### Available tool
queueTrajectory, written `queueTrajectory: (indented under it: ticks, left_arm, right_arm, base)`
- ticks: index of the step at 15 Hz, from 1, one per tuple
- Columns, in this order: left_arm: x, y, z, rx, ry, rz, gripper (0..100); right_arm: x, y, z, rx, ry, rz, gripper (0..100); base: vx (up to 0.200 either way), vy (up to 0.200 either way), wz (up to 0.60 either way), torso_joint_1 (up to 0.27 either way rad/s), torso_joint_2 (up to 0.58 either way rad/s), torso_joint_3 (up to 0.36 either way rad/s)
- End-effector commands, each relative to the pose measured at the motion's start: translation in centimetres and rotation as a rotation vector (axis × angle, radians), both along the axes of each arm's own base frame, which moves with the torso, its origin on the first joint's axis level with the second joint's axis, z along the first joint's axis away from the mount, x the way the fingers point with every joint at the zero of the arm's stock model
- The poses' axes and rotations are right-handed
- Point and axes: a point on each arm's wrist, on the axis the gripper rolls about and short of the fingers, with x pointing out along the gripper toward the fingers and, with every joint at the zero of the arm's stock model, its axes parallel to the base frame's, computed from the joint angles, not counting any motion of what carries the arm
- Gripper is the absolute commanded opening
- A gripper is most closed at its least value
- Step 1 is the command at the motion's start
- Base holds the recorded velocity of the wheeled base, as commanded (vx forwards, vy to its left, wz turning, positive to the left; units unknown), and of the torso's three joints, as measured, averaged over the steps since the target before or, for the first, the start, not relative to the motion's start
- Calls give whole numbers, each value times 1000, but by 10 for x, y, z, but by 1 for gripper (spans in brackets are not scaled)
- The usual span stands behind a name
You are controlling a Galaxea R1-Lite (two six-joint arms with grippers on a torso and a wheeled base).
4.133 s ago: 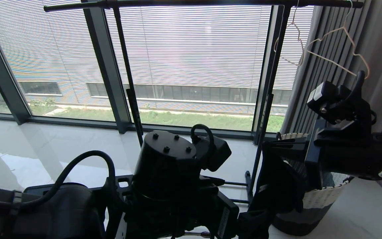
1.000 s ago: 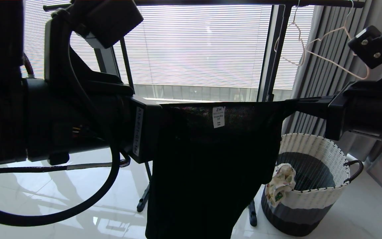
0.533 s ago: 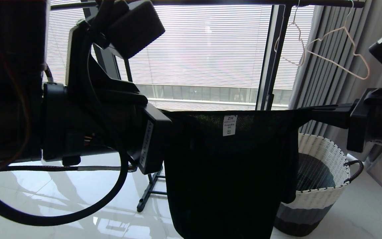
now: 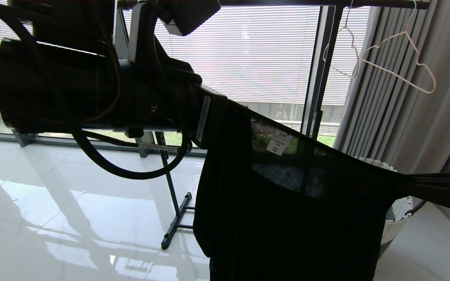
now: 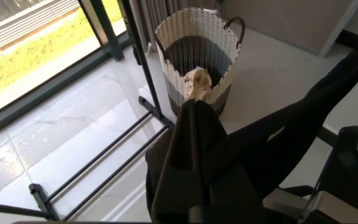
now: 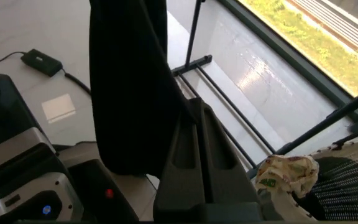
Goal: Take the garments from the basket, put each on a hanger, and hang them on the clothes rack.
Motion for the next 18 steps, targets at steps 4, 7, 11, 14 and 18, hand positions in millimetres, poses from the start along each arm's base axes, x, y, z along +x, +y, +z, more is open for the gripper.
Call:
queueTrajectory:
  ticks: [4, 7, 11, 14, 18]
  left_arm:
    - [5, -4, -4, 9, 13, 3, 0]
    - [-1, 1, -7, -1, 43, 14, 0]
    - [-49, 4, -20, -13, 141, -45, 0]
    - [-80, 11, -40, 50, 157, -70, 0]
    - [-88, 19, -41, 45, 152, -77, 0]
  right_arm:
    - [-2, -1, 0, 2, -2, 6, 0]
    - [16, 5, -1, 10, -5, -47, 0]
    - [61, 30, 9, 51, -44, -83, 0]
    - [83, 46, 23, 68, -60, -73, 0]
    - [92, 54, 31, 80, -76, -71, 0]
  base:
    - [0, 0, 0, 0, 0, 0]
    - [0, 0, 0, 0, 0, 0]
    - [0, 0, 0, 0, 0, 0]
    - [0, 0, 0, 0, 0, 0]
    - [0, 0, 0, 0, 0, 0]
